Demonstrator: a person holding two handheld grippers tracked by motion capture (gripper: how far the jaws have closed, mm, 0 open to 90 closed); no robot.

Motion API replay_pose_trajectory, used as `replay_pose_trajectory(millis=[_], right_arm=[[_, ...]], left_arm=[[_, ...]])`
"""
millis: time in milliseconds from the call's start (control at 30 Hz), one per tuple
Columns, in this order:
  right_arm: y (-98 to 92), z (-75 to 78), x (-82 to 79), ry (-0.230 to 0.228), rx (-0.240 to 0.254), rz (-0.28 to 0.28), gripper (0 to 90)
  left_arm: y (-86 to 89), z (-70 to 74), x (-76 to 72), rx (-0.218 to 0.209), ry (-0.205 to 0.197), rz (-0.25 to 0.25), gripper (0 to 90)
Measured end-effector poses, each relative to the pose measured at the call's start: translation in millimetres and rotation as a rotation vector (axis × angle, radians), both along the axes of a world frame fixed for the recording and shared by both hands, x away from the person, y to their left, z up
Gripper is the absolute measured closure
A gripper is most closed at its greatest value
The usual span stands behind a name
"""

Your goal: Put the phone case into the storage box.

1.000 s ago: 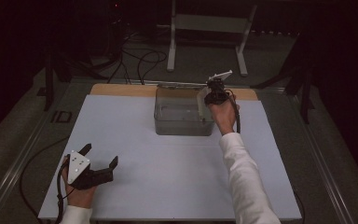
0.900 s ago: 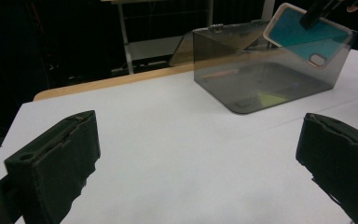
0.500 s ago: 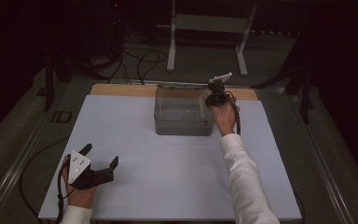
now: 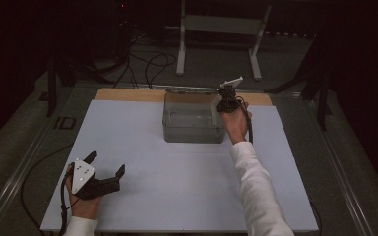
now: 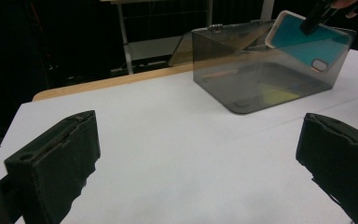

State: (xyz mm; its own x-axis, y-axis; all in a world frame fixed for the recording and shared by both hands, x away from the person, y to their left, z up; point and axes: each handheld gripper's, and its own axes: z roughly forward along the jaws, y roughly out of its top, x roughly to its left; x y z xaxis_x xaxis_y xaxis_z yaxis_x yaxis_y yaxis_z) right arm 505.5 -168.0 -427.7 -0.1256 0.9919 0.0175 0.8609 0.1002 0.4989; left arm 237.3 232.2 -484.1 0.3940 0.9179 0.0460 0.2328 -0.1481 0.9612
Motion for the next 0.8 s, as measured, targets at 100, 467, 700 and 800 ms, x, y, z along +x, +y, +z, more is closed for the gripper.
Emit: replay_pose_trajectory(millis=[100, 467, 700, 800], right_arm=[[3.1, -1.4, 0.0, 0.003, 0.001, 0.001, 81.1], [3.3, -9.0, 1.9, 0.021, -0.013, -0.02, 81.1], [4.3, -11.6, 2.2, 0.023, -0.028, -0.027, 80.9], [5.6, -13.1, 2.3, 0.025, -0.041, -0.025, 80.9]], left_arm=[[0.1, 0.2, -0.2, 0.0, 0.0, 0.001, 0.3], [0.6, 0.3, -0.3, -0.004, -0.001, 0.002, 0.3], [1.0, 0.6, -0.7, -0.002, -0.002, 0.002, 0.3], [1.2, 0.8, -0.8, -0.006, -0.004, 0.003, 0.3]])
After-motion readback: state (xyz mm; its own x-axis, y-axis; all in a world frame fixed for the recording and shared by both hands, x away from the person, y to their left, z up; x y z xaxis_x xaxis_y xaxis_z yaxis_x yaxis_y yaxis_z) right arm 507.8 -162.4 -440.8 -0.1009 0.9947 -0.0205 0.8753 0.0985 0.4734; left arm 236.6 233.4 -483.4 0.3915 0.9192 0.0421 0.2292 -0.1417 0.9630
